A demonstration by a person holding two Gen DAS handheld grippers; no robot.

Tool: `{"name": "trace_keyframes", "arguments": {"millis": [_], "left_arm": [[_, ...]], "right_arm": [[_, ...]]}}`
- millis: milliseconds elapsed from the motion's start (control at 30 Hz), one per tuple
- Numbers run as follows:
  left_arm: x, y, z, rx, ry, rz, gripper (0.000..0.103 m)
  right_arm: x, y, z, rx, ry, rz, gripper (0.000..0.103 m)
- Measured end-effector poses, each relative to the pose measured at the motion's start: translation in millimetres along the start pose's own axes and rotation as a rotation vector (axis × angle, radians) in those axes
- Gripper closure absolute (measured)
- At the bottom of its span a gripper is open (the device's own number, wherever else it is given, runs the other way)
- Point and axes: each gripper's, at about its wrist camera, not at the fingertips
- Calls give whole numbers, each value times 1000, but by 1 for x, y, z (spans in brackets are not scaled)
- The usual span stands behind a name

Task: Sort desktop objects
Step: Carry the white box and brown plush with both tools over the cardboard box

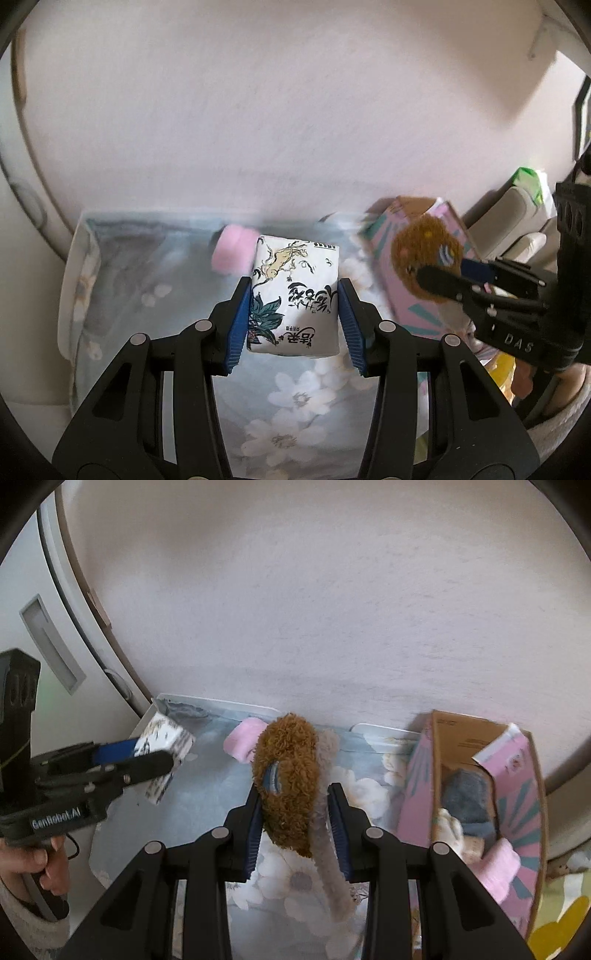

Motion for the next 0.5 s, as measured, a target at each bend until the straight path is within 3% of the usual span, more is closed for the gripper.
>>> {"name": "trace_keyframes", "arguments": {"millis": [200,500], "left_arm": [[-20,-9,18,-35,35,-10,61],[-58,-19,12,-37,77,-62,61]], "right_arm": [[-15,5,26,-33,13,-28,72],[-43,18,57,-81,51,-89,72]]}}
Point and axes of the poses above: each gripper's, at about its wrist camera, not at the fingertips, and z roughly against the way its jaws point, x to its left, y to its underside
